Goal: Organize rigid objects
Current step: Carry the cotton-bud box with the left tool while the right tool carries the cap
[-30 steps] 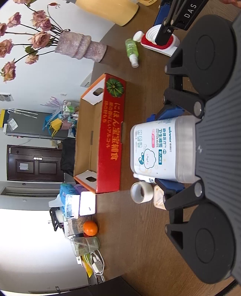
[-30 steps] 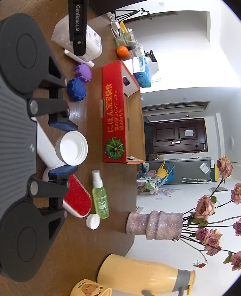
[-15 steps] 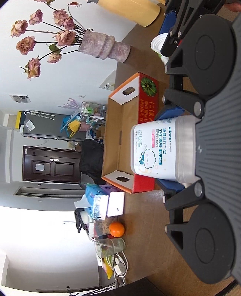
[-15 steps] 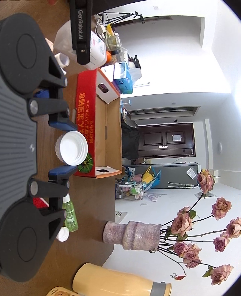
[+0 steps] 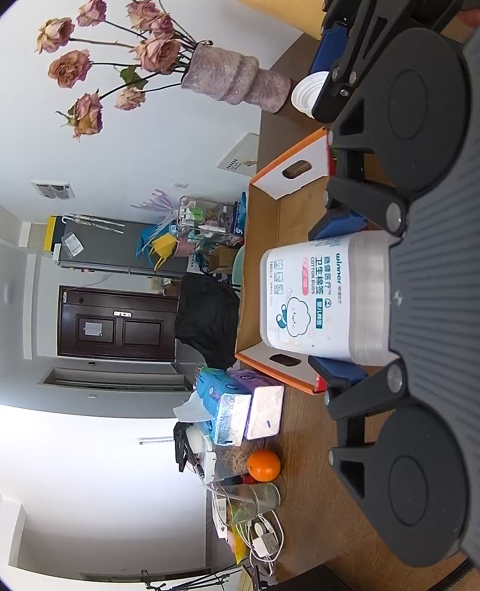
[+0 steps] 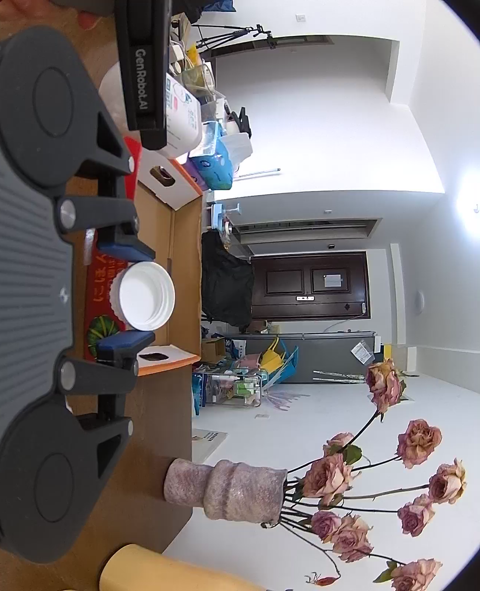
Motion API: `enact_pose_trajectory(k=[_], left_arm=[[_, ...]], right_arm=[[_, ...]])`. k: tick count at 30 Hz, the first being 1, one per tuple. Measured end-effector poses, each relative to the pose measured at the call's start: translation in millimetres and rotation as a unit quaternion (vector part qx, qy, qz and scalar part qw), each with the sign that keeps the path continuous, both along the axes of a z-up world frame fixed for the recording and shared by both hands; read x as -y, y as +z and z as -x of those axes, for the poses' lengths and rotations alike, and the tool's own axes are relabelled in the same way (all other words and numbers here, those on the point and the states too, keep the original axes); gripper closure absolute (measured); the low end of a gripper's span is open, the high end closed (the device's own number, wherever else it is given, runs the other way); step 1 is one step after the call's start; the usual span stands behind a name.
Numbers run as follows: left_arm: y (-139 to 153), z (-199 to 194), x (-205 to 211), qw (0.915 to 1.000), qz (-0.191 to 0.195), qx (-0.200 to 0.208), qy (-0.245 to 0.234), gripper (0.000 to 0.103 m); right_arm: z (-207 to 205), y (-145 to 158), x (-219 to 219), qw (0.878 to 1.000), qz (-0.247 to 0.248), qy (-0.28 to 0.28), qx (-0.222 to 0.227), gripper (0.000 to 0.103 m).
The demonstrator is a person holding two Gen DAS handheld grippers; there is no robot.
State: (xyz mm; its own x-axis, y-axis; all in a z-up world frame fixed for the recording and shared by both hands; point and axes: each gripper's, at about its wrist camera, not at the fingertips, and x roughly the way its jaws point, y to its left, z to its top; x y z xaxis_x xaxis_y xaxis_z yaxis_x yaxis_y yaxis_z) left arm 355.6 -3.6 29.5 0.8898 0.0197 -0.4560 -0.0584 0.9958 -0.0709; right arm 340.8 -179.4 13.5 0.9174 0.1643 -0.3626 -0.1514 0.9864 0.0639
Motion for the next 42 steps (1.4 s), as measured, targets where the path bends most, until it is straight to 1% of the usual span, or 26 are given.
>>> enact_pose_trajectory(k=[10,21,34,42], left_arm=[[6,-37,-6,0.9997,0.007,0.017,0.015,0.037],[4,-79,-9,0.9995,0.008,0.017,0.025,0.037],[1,-128,-10,0.9996,-0.003,0.016,0.024,0.037],[-10,-156,-12,0.9994,-0.017,0.002,0.031,0.037]], right_arm=[[-36,3,-13,1.0,-0.002,0.008,0.004,0.064],[-82,0,-13,1.0,-0.009,0.005,-0.003,0.064],[-124,-3,-18,1.0,0.013,0.007,-0.008,0.064],[-151,-14,-27,0.999,0.035,0.016,-0.024,0.064]])
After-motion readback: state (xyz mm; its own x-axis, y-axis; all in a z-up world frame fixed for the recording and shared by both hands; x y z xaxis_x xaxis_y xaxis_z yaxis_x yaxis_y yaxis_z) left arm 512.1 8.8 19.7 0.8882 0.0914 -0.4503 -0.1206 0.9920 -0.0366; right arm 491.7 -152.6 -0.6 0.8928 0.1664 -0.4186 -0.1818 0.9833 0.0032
